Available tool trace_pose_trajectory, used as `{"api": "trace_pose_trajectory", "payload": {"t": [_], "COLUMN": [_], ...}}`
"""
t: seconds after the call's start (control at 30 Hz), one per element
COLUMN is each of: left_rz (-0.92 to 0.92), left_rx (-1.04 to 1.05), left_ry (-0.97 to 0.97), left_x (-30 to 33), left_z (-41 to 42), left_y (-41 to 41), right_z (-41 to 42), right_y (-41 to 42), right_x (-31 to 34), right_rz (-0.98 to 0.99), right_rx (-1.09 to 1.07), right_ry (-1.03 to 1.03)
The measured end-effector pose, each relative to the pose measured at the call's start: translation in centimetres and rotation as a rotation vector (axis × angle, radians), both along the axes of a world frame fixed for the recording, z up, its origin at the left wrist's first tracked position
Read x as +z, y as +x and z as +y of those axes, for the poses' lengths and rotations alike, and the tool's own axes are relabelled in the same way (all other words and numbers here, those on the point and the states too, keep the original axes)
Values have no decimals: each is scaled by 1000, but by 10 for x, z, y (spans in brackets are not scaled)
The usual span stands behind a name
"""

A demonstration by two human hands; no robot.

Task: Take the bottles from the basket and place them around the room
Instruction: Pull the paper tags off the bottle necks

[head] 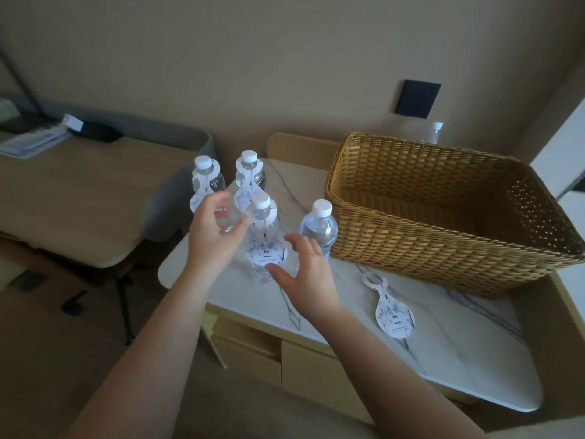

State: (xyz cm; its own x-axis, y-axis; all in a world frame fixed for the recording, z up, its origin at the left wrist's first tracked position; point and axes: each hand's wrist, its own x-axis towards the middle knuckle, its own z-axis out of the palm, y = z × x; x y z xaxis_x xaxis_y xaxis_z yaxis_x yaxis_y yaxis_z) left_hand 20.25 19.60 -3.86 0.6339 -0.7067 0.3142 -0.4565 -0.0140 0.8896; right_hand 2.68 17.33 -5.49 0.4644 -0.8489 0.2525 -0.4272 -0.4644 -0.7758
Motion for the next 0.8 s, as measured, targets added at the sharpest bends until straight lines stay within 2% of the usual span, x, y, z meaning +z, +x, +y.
{"api": "trace_pose_trajectory", "payload": {"t": [0.13,0.3,0.43,0.6,0.8], "left_rz": [238,389,410,571,408], "left_rx": [-334,-503,-554,-530,-503], "left_ry": [166,209,232,240,273], "left_x": [-16,-24,-22,-16,-19], "left_z": [-5,-15,-15,-14,-13], "left_y": [19,21,26,32,33], "right_z": [4,8,5,-4,-30], "right_y": [31,57,58,38,39], "right_x": [-7,-15,-13,-1,36], "right_rz": [66,-5,-177,-279,-318], "right_rx": [3,-113,-238,-148,-85], "right_ry": [71,188,265,268,252]}}
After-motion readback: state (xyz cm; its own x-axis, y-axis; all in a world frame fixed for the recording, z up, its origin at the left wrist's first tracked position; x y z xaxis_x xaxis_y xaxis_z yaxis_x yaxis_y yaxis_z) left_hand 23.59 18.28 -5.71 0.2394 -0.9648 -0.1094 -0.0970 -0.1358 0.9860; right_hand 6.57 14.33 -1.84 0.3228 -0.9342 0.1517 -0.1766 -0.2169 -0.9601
